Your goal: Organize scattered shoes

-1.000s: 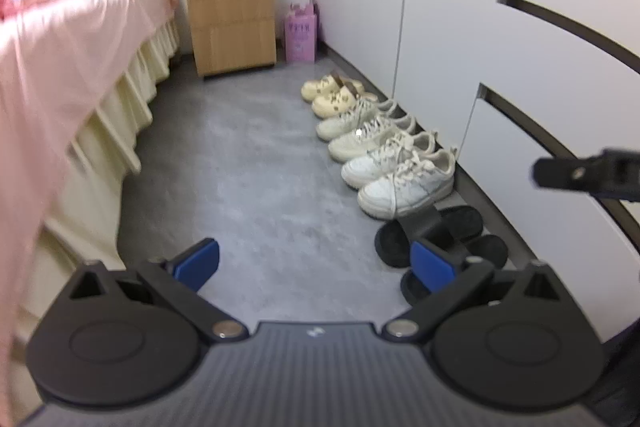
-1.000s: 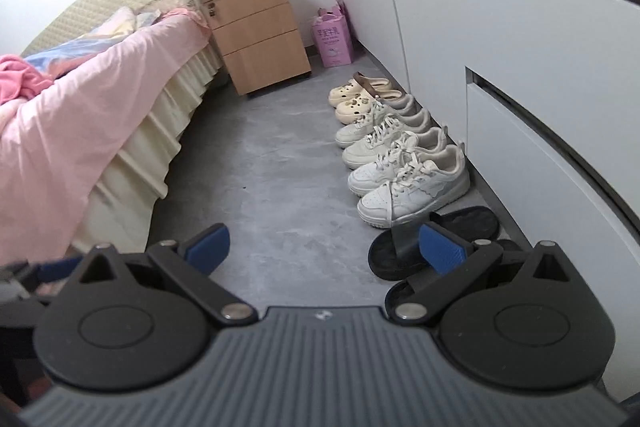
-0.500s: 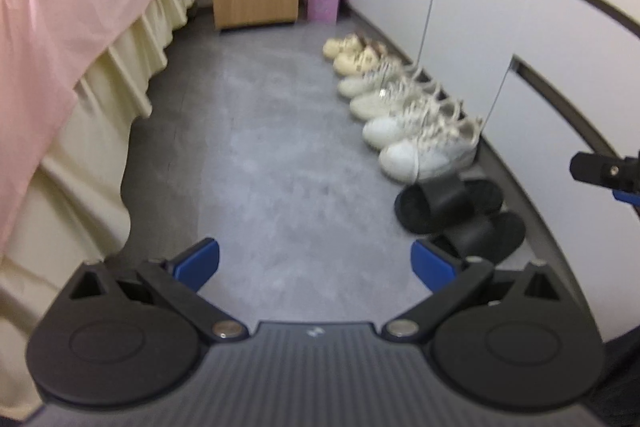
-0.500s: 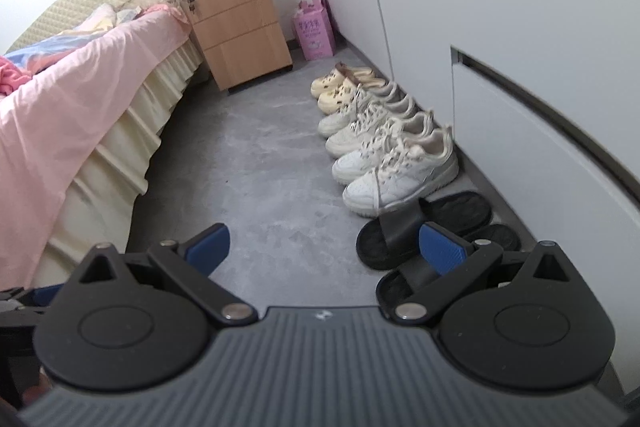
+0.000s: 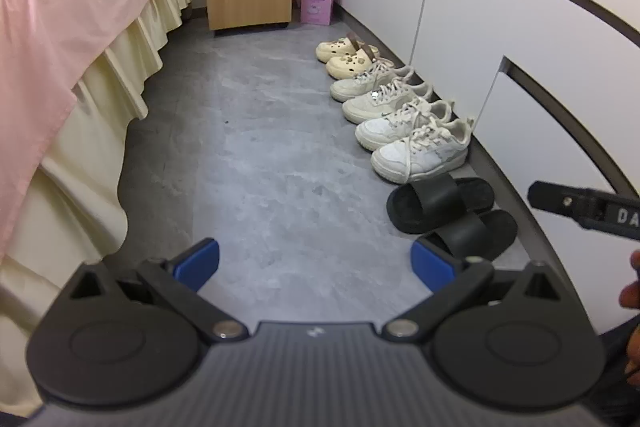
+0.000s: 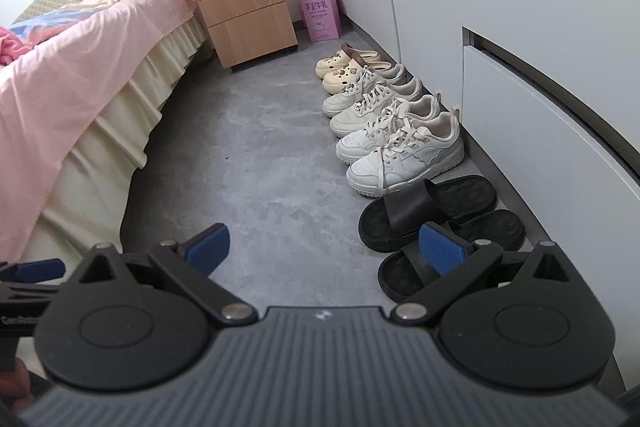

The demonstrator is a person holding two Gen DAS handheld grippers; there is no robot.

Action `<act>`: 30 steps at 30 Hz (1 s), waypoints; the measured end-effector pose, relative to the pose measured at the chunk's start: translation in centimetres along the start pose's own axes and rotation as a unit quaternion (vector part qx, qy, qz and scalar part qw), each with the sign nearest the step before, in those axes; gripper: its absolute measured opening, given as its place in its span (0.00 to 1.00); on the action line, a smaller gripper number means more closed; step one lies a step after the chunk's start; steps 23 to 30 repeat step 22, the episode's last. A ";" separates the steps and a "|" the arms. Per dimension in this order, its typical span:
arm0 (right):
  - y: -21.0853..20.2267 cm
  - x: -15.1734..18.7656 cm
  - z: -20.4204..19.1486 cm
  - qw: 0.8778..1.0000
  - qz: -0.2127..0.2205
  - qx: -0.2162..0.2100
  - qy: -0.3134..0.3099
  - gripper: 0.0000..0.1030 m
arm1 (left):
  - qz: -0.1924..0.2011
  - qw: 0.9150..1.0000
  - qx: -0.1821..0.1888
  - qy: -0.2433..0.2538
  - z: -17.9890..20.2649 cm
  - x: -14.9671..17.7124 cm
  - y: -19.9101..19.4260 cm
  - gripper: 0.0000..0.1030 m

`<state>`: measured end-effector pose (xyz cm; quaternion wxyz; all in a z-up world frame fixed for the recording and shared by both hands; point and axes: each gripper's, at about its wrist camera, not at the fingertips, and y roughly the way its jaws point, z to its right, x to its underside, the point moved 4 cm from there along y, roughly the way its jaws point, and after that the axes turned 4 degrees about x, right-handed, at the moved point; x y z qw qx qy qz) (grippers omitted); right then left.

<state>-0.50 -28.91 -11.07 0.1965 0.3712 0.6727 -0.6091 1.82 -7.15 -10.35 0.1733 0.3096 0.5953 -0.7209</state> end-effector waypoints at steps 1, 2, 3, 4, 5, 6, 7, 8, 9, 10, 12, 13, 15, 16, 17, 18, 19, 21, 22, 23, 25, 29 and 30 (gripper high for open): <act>0.0 0.1 -0.1 1.000 -0.001 0.001 0.000 1.00 | -0.001 1.000 0.000 0.000 0.0 0.0 0.0 1.00; 0.1 0.2 -0.1 1.000 -0.001 0.001 -0.001 1.00 | -0.001 1.000 0.000 0.000 0.0 0.0 0.0 1.00; 0.1 0.1 0.1 1.000 -0.002 0.001 -0.001 1.00 | -0.002 1.000 -0.001 0.001 0.0 -0.1 0.0 1.00; 0.2 0.0 0.2 1.000 -0.002 0.000 -0.002 1.00 | -0.002 1.000 -0.001 0.002 0.0 0.0 0.0 1.00; 0.3 -0.1 0.4 1.000 -0.003 0.000 -0.003 1.00 | -0.003 1.000 -0.001 0.002 0.0 0.0 0.0 1.00; 0.4 -0.1 0.5 1.000 -0.003 -0.001 -0.004 1.00 | -0.004 1.000 -0.001 0.004 0.1 0.0 0.0 1.00; 0.3 -0.1 0.5 1.000 -0.004 -0.001 -0.004 1.00 | -0.005 1.000 -0.001 0.005 0.2 0.0 0.0 1.00; 0.4 -0.1 0.5 1.000 -0.004 -0.001 -0.004 1.00 | -0.006 1.000 -0.002 0.006 0.2 0.1 0.0 1.00; 0.3 -0.1 0.5 1.000 -0.004 -0.001 -0.003 1.00 | -0.006 1.000 -0.002 0.007 0.2 0.1 0.0 1.00; 0.3 0.0 0.5 1.000 -0.004 -0.001 -0.003 1.00 | -0.006 1.000 -0.002 0.008 0.2 0.1 0.0 1.00; 0.3 0.0 0.5 1.000 -0.005 -0.001 -0.002 1.00 | -0.005 1.000 -0.003 0.008 0.3 0.1 0.0 1.00; 0.3 0.0 0.5 1.000 -0.005 -0.001 -0.002 1.00 | -0.006 1.000 -0.003 0.008 0.3 0.1 0.0 1.00; 0.3 0.1 0.5 1.000 -0.005 -0.001 -0.001 1.00 | -0.007 1.000 -0.007 0.007 0.3 0.2 0.0 1.00; 0.3 0.1 0.5 1.000 -0.006 -0.002 -0.001 1.00 | -0.008 1.000 -0.006 0.007 0.3 0.2 0.1 1.00; 0.2 0.1 0.4 1.000 -0.006 -0.002 -0.001 1.00 | -0.009 1.000 -0.006 0.006 0.3 0.2 0.1 1.00; 0.2 0.1 0.4 1.000 -0.006 -0.002 -0.001 1.00 | -0.010 1.000 -0.006 0.005 0.3 0.2 0.1 1.00; 0.2 0.1 0.4 1.000 -0.006 -0.002 -0.001 1.00 | -0.010 1.000 -0.005 0.005 0.3 0.2 0.1 1.00; 0.2 0.2 0.4 1.000 -0.007 -0.002 0.000 1.00 | -0.010 1.000 -0.002 0.005 0.4 0.2 0.1 1.00; 0.2 0.2 0.4 1.000 -0.007 -0.002 0.000 1.00 | -0.011 1.000 0.000 0.005 0.4 0.2 0.1 1.00; 0.2 0.2 0.4 1.000 -0.007 -0.002 0.000 1.00 | -0.011 1.000 0.000 0.005 0.4 0.2 0.1 1.00; 0.2 0.2 0.4 1.000 -0.007 -0.002 0.000 1.00 | -0.011 1.000 0.000 0.005 0.4 0.2 0.1 1.00; 0.2 0.2 0.4 1.000 -0.007 -0.002 0.000 1.00 | -0.011 1.000 0.000 0.005 0.4 0.2 0.1 1.00; 0.2 0.2 0.4 1.000 -0.007 -0.002 0.000 1.00 | -0.011 1.000 0.000 0.005 0.4 0.2 0.1 1.00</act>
